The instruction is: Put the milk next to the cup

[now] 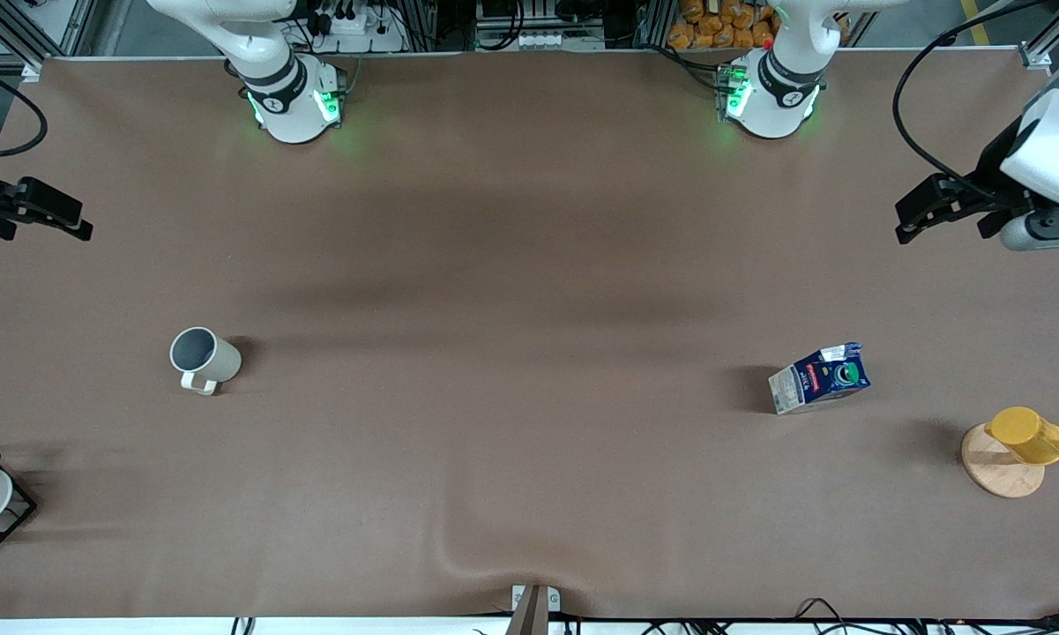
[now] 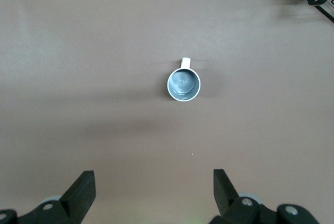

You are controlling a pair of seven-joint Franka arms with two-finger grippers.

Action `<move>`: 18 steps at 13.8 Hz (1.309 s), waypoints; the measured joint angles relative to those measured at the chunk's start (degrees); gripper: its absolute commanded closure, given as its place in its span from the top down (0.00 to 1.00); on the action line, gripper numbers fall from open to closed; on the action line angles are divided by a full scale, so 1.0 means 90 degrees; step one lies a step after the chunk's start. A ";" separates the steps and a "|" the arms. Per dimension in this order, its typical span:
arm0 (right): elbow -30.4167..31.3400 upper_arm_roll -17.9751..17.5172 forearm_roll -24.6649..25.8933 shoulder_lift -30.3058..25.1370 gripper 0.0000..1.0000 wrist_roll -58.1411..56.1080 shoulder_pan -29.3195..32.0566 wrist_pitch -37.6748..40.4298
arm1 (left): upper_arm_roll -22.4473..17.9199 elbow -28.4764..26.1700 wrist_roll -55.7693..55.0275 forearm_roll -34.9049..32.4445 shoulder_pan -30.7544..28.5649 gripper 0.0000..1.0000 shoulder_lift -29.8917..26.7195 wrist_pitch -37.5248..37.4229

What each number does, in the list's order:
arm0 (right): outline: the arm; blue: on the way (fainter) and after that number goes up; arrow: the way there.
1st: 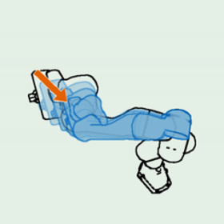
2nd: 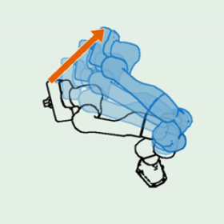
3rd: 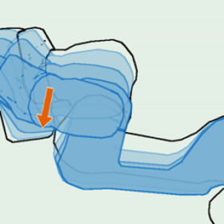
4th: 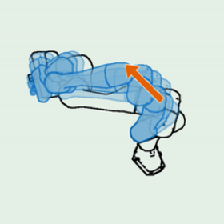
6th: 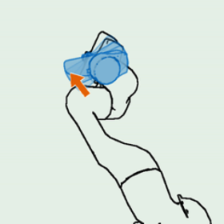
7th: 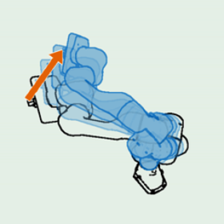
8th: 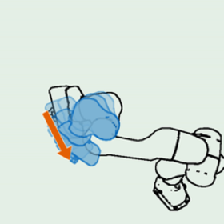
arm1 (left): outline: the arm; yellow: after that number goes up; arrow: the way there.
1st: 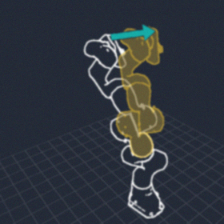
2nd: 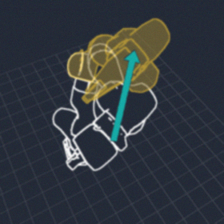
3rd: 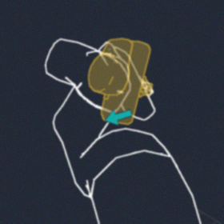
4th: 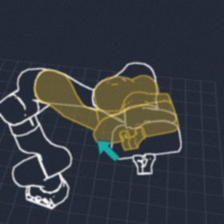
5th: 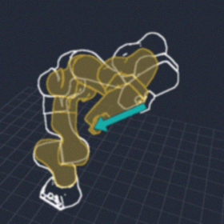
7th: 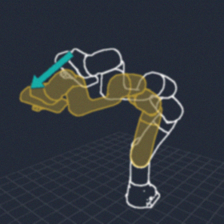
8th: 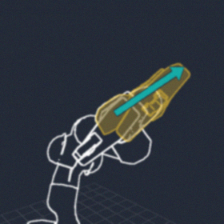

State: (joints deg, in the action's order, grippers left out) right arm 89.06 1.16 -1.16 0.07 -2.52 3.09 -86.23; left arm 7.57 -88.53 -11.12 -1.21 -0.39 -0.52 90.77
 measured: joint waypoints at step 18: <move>0.0073 -0.0132 -0.0015 0.0414 1.00 -0.0006 -0.0409 -0.0037 | -0.0038 -0.0079 -0.0006 -0.0295 -0.0108 1.00 0.2286 0.1751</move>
State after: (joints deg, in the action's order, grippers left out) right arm 89.71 -0.03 -1.30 3.80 -2.57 -0.59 -86.56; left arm 7.22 -89.25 -11.17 -3.87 -1.36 20.05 106.53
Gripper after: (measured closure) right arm 0.000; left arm 0.000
